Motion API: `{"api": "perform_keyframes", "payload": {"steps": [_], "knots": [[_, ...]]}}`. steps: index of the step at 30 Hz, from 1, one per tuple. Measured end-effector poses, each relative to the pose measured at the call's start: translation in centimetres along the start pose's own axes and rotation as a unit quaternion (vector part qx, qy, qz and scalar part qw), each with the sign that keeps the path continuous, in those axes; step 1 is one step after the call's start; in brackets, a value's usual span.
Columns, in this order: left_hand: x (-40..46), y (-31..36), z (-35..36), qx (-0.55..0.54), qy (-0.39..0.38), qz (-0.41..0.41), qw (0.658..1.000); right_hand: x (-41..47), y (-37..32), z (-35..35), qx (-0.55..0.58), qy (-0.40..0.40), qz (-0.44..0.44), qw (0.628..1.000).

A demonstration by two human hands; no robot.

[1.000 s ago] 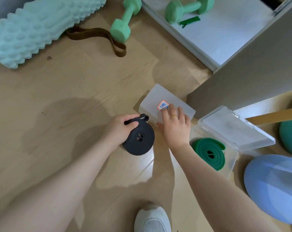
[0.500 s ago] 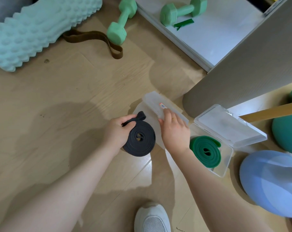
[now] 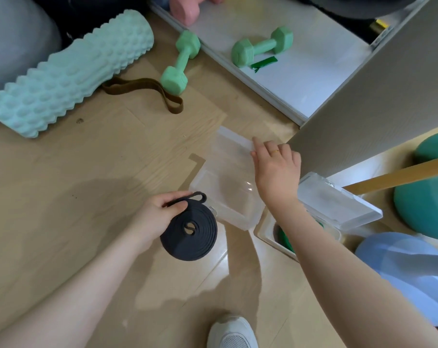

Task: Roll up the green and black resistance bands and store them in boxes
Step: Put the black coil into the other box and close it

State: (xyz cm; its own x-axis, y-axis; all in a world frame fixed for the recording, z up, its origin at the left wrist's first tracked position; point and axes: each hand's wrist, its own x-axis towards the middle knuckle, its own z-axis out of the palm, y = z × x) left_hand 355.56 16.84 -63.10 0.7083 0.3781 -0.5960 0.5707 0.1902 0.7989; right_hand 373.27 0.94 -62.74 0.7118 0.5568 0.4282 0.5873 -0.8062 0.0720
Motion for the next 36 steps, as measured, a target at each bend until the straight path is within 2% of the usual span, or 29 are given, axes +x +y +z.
{"api": "perform_keyframes", "payload": {"steps": [2, 5, 8, 13, 15, 19, 22, 26, 31, 34, 36], "knots": [[0.6, 0.9, 0.6, 0.025, -0.03, 0.002, 0.999, 0.8, 0.2, 0.4, 0.025, -0.044, 0.015, 0.999], [1.2, 1.6, 1.6, 0.063, -0.081, -0.011, 0.995, 1.5, 0.2, 1.5, 0.081, -0.154, 0.031, 0.984], [0.9, 1.3, 2.2, 0.061, -0.103, -0.024, 0.992, 1.6, 0.2, 3.0, 0.092, -0.153, 0.048, 0.983], [2.6, 1.3, 3.1, -0.029, -0.003, -0.012, 1.0, 2.2, -0.1, 4.3, 0.073, -0.144, 0.116, 0.98], [4.0, 0.9, 3.5, -0.022, 0.018, -0.023, 0.999, 1.3, -0.5, 4.4, 0.089, -0.159, 0.128, 0.975], [5.5, -0.5, 4.3, 0.014, 0.044, -0.044, 0.998, -2.3, 0.0, 4.1, 0.154, -0.116, 0.067, 0.979], [5.7, -1.3, 4.3, 0.001, 0.067, -0.06, 0.996, -5.1, 1.8, 4.0, 0.106, -0.147, 0.0, 0.983], [6.0, -1.5, 4.4, 0.009, 0.072, -0.051, 0.996, -5.7, 2.7, 4.5, 0.048, -0.244, 0.004, 0.969], [5.8, -1.4, 4.3, 0.012, 0.071, -0.049, 0.996, -3.5, 2.0, 6.1, 0.059, -0.379, 0.039, 0.923], [5.5, -1.6, 4.1, 0.006, 0.068, -0.051, 0.996, -2.6, 2.0, 7.0, 0.08, -0.462, 0.046, 0.882], [5.4, -1.6, 4.0, 0.004, 0.07, -0.054, 0.996, -2.3, 2.0, 7.1, 0.079, -0.487, 0.044, 0.869]]}}
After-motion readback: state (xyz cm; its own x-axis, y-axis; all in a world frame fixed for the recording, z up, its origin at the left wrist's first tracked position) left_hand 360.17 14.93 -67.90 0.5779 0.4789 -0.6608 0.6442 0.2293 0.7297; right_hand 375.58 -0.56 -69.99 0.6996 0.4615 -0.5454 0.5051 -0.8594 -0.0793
